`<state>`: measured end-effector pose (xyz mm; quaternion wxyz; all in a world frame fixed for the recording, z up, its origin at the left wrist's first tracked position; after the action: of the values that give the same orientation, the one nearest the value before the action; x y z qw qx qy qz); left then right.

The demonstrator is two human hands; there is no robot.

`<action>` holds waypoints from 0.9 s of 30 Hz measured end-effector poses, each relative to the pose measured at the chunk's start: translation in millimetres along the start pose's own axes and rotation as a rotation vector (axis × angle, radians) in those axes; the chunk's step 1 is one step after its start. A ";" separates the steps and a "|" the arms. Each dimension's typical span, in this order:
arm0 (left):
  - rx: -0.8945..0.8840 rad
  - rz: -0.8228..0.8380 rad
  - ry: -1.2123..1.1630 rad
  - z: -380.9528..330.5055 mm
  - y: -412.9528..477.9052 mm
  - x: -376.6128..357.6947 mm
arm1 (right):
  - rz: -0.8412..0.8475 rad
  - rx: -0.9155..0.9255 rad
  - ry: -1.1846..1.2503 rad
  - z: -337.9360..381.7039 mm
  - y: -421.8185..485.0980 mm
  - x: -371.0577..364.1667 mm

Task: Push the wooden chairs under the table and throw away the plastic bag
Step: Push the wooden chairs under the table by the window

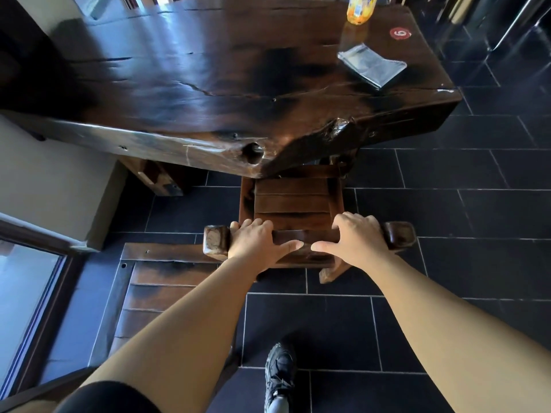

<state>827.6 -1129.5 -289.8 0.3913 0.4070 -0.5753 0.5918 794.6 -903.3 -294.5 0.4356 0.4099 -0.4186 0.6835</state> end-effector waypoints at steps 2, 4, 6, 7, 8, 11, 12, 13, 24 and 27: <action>-0.003 0.027 -0.174 2.8 -4.1 6.5 | 0.060 -0.046 0.015 9.7 -6.9 7.8; -0.021 0.024 -0.246 6.3 -13.2 13.8 | 0.068 -0.057 0.043 21.2 -19.5 15.5; -0.062 -0.006 -0.188 8.5 -30.9 20.9 | 0.086 -0.054 0.097 33.9 -38.7 24.8; -0.074 -0.028 -0.168 8.3 -42.6 26.2 | 0.109 -0.057 0.123 39.8 -49.9 30.3; -0.080 -0.034 -0.163 7.2 -55.7 31.4 | 0.134 -0.062 0.138 45.5 -62.5 35.9; -0.079 -0.048 -0.170 1.4 -101.6 47.1 | 0.151 -0.072 0.140 61.2 -105.3 51.6; -0.079 -0.061 -0.167 -1.0 -119.2 50.9 | 0.145 -0.073 0.145 66.7 -121.8 56.5; -0.084 -0.074 -0.161 -3.1 -137.2 53.7 | 0.141 -0.075 0.155 72.6 -139.0 61.1; -0.090 -0.158 -0.046 8.1 -318.9 45.1 | 0.099 0.012 0.183 129.1 -294.0 76.9; -0.069 -0.161 -0.067 24.7 -350.9 37.4 | 0.106 0.031 0.178 145.7 -317.8 74.4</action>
<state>1141.6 -1143.2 -127.7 0.4320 0.4578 -0.5734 0.5244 1100.1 -934.1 -111.5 0.4281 0.3314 -0.3885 0.7456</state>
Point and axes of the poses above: each hand's wrist, its own y-axis towards the middle knuckle, its own x-axis out of the back of the hand, z = x × y, the point moved 1 cm from there along y, towards the middle knuckle, and after that the axes turned 9 degrees about y, right-handed, at the moved point
